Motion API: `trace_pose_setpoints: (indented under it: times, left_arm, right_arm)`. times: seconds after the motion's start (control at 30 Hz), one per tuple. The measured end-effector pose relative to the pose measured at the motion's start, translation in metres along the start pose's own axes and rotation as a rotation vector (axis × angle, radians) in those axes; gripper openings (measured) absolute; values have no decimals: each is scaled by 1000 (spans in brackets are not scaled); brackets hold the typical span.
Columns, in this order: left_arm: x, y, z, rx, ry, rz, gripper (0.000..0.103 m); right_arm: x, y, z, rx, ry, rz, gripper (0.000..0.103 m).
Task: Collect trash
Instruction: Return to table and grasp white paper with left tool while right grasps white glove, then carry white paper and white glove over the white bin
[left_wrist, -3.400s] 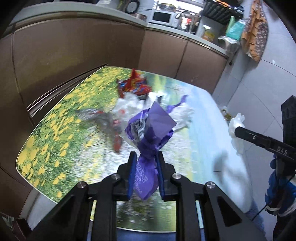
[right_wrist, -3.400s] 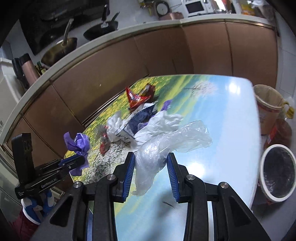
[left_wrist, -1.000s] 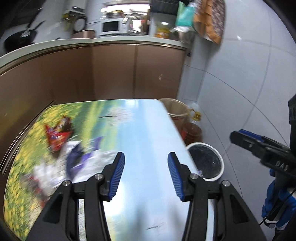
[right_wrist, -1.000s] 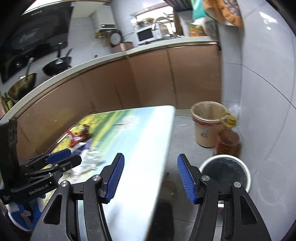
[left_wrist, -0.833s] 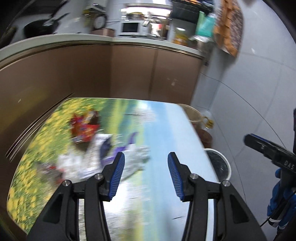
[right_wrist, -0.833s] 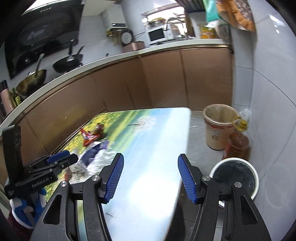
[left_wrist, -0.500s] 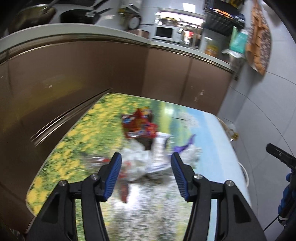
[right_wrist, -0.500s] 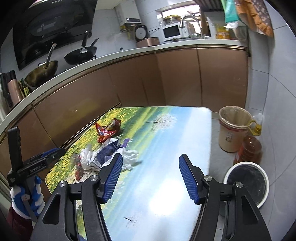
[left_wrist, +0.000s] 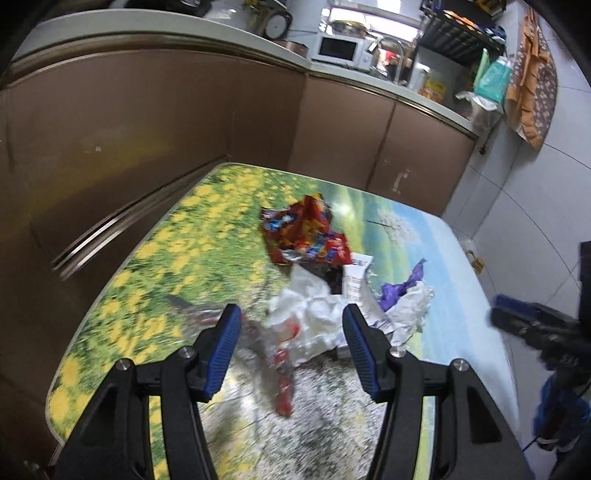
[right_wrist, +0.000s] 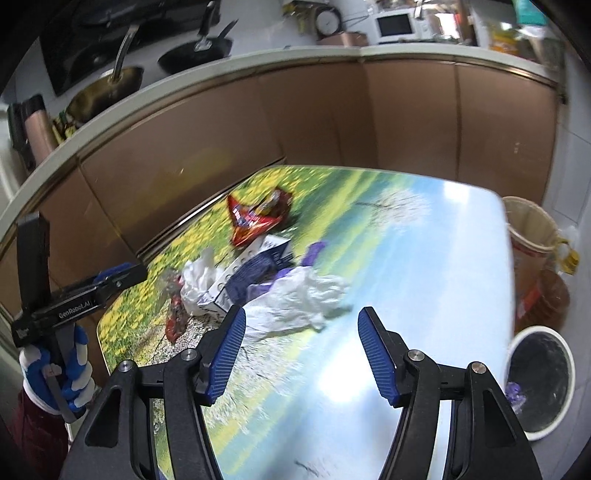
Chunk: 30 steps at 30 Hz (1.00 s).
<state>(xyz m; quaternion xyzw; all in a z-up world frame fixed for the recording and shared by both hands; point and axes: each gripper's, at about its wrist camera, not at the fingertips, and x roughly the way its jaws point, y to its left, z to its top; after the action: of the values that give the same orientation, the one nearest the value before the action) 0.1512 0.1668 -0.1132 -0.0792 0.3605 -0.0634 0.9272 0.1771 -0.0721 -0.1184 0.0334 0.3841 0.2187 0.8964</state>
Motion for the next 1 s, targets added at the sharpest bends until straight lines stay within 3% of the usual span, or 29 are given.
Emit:
trace_pose_setpoints:
  times: [0.3, 0.43, 0.5, 0.53, 0.6, 0.7, 1.0]
  left_arm:
    - [65, -6, 8, 8, 138, -14, 53]
    - [78, -2, 5, 1, 173, -41, 31]
    - [83, 0, 5, -6, 184, -50, 14]
    - [83, 1, 6, -15, 182, -59, 13]
    - [82, 3, 8, -29, 173, -68, 10]
    - [74, 7, 11, -64, 146, -99, 8]
    - [31, 6, 21, -87, 59, -114, 7]
  right_arm:
    - [81, 14, 8, -53, 104, 24, 61]
    - [105, 10, 6, -50, 145, 17, 53]
    - [110, 7, 5, -41, 158, 22, 40]
    - [113, 5, 4, -35, 162, 29, 35]
    - [113, 1, 3, -30, 164, 34, 22]
    - [106, -2, 0, -29, 159, 45, 14]
    - [60, -5, -10, -38, 104, 64, 7]
